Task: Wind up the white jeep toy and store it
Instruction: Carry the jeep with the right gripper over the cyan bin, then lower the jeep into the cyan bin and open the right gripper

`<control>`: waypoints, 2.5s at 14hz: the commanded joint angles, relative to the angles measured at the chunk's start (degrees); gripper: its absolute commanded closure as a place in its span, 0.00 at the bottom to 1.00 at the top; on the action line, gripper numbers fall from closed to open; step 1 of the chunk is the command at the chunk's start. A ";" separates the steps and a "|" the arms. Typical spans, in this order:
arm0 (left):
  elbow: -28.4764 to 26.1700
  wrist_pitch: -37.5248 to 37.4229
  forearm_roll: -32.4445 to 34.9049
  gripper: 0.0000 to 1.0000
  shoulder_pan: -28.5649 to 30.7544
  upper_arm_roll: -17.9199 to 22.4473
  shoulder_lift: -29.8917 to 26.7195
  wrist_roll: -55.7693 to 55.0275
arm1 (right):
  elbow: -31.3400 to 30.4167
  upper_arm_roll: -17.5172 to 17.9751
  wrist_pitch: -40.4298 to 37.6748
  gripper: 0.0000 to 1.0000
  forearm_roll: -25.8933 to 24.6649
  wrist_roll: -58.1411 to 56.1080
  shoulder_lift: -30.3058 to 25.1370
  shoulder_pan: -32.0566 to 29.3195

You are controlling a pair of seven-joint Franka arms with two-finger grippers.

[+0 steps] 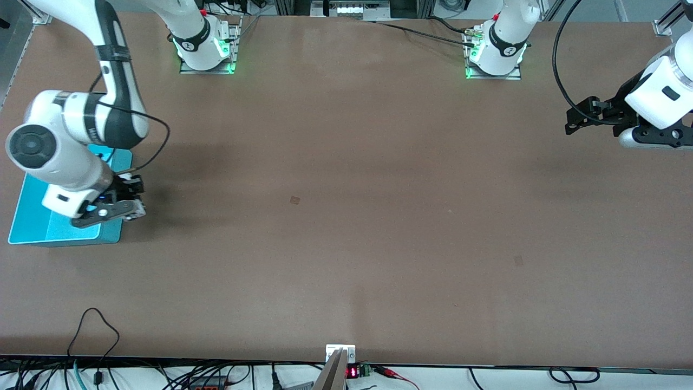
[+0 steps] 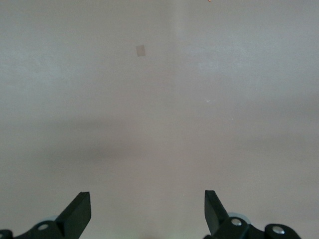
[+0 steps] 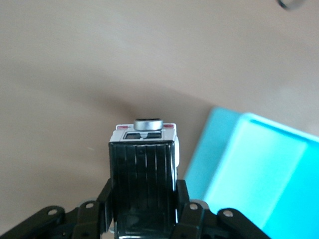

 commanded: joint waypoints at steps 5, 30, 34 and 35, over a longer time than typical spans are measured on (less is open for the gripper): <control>1.31 -0.92 -0.04 0.00 -0.03 -0.24 0.43 -0.45 | -5.11 -2.99 5.89 1.00 -0.57 0.37 -1.58 -9.31; 1.40 -1.09 -0.04 0.00 -0.03 -0.24 0.34 -0.45 | -10.92 -2.29 21.20 0.10 23.95 -26.53 11.60 -21.63; 1.31 -1.35 -0.04 0.00 0.06 -0.24 0.25 -0.37 | -9.96 -2.29 20.07 0.00 23.86 -27.93 8.54 -20.06; 1.40 -2.31 -0.04 0.00 -0.03 -0.33 0.34 -0.45 | -9.70 -2.29 19.63 0.00 23.86 -28.37 7.31 -18.75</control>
